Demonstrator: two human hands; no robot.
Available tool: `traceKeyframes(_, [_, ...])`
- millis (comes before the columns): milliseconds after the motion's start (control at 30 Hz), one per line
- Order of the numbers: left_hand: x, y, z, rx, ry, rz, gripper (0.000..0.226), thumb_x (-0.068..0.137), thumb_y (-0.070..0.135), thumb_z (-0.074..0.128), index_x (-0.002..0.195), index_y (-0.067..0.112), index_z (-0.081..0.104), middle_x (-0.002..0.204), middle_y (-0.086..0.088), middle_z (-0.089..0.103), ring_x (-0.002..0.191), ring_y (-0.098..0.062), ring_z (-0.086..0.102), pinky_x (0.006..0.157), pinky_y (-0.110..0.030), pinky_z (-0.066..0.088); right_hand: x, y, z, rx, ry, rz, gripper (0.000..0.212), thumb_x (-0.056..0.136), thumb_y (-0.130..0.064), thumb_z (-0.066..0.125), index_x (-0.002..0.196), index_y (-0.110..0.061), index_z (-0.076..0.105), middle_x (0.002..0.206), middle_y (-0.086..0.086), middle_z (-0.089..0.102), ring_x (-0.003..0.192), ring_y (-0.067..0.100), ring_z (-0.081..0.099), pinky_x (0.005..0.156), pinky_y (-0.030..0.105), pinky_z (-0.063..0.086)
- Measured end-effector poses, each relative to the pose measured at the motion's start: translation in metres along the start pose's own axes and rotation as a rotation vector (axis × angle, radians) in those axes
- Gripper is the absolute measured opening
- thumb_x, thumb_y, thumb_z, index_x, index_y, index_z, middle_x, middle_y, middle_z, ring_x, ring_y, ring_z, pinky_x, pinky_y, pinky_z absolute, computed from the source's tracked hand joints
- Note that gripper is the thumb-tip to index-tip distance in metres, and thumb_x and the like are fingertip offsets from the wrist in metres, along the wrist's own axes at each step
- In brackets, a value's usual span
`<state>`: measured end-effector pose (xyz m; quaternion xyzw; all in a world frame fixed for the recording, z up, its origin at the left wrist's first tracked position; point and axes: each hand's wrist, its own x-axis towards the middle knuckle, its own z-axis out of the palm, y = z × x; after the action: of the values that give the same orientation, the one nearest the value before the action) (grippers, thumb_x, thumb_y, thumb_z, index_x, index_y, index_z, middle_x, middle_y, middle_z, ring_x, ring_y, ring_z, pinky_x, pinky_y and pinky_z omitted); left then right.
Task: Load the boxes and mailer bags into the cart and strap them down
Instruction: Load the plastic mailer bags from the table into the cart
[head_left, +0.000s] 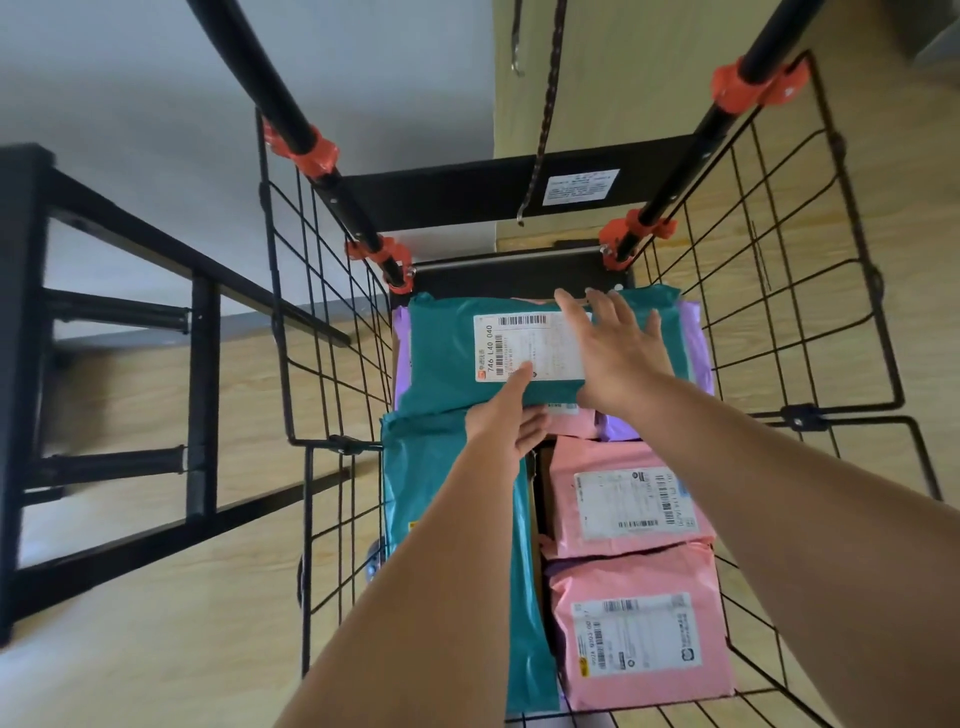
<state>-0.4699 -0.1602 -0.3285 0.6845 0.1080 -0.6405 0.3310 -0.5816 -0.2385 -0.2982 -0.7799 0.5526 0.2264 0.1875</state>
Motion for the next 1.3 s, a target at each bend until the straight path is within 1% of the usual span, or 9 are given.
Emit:
traceKeyframes(200, [-0.027,0.004,-0.003,0.331,0.039,-0.037,0.017,0.089,0.021,0.062,0.081,0.006,0.060,0.080,-0.008,0.064,0.066,-0.020,0.059,0.062,-0.029,0.049,-0.036,-0.004,-0.007,-0.010,-0.028,-0.030,0.106,0.076,-0.018,0.076,0.155,-0.025,0.006,0.155,0.010,0.020,0.147,0.030,0.015,0.119,0.056,0.019])
traceKeyframes(333, [-0.055,-0.003,-0.008,1.113,0.195,0.270,0.027,0.094,0.033,0.053,0.098,0.008,0.061,0.096,-0.010,0.067,0.092,-0.029,0.065,0.069,-0.031,0.050,-0.070,-0.009,-0.012,-0.003,-0.011,-0.066,0.058,0.083,-0.011,0.065,0.136,-0.018,0.042,0.124,0.007,0.049,0.119,0.025,0.047,0.103,0.045,0.043])
traceKeyframes(433, [-0.083,-0.006,-0.018,1.385,0.202,0.410,0.011,0.085,0.014,0.051,0.094,0.012,0.058,0.080,-0.004,0.058,0.086,-0.028,0.062,0.058,-0.030,0.043,-0.095,-0.018,-0.019,0.040,-0.014,-0.070,0.030,0.085,-0.004,0.059,0.113,-0.015,0.056,0.102,0.003,0.056,0.099,0.021,0.056,0.089,0.038,0.052])
traceKeyframes(533, [-0.105,-0.005,-0.032,1.528,0.245,0.482,0.017,0.084,0.008,0.052,0.098,0.014,0.059,0.098,-0.005,0.064,0.096,-0.027,0.062,0.070,-0.032,0.049,-0.117,-0.031,-0.029,0.053,-0.050,-0.086,0.013,0.087,-0.007,0.057,0.097,-0.016,0.057,0.091,0.001,0.058,0.093,0.022,0.061,0.081,0.036,0.054])
traceKeyframes(700, [-0.142,0.007,-0.055,1.612,0.307,0.589,0.021,0.087,0.010,0.053,0.106,0.013,0.060,0.102,-0.005,0.063,0.096,-0.025,0.061,0.070,-0.032,0.050,-0.145,-0.055,-0.052,0.018,-0.035,-0.128,0.014,0.089,-0.015,0.051,0.100,-0.017,0.060,0.094,0.001,0.059,0.099,0.026,0.061,0.080,0.038,0.053])
traceKeyframes(933, [-0.185,0.026,-0.102,1.657,0.355,0.784,0.023,0.089,0.012,0.053,0.111,0.016,0.058,0.105,-0.005,0.060,0.095,-0.024,0.057,0.068,-0.033,0.046,-0.179,-0.104,-0.081,-0.043,0.048,-0.153,0.025,0.085,-0.007,0.050,0.103,-0.020,0.060,0.093,0.000,0.061,0.084,0.024,0.055,0.066,0.031,0.042])
traceKeyframes(1100, [-0.209,0.036,-0.164,1.539,0.397,0.884,0.022,0.089,0.009,0.056,0.109,0.016,0.058,0.103,-0.005,0.058,0.095,-0.024,0.059,0.068,-0.032,0.046,-0.204,-0.163,-0.088,-0.080,0.098,-0.149,0.024,0.087,-0.008,0.050,0.105,-0.020,0.062,0.098,0.004,0.064,0.089,0.027,0.059,0.070,0.030,0.043])
traceKeyframes(1200, [-0.224,0.040,-0.216,1.411,0.342,0.923,0.024,0.088,0.008,0.059,0.110,0.016,0.062,0.112,-0.005,0.060,0.101,-0.024,0.060,0.082,-0.036,0.054,-0.221,-0.211,-0.089,-0.114,0.170,-0.162,0.011,0.090,-0.010,0.049,0.093,-0.018,0.056,0.087,0.003,0.060,0.077,0.026,0.053,0.066,0.029,0.039])
traceKeyframes(1300, [-0.234,0.039,-0.275,1.349,0.300,0.935,0.029,0.087,0.007,0.056,0.114,0.017,0.061,0.119,-0.004,0.058,0.106,-0.024,0.058,0.084,-0.036,0.053,-0.236,-0.262,-0.086,-0.142,0.205,-0.188,0.013,0.092,-0.012,0.048,0.096,-0.018,0.059,0.097,0.007,0.064,0.089,0.031,0.062,0.067,0.031,0.042])
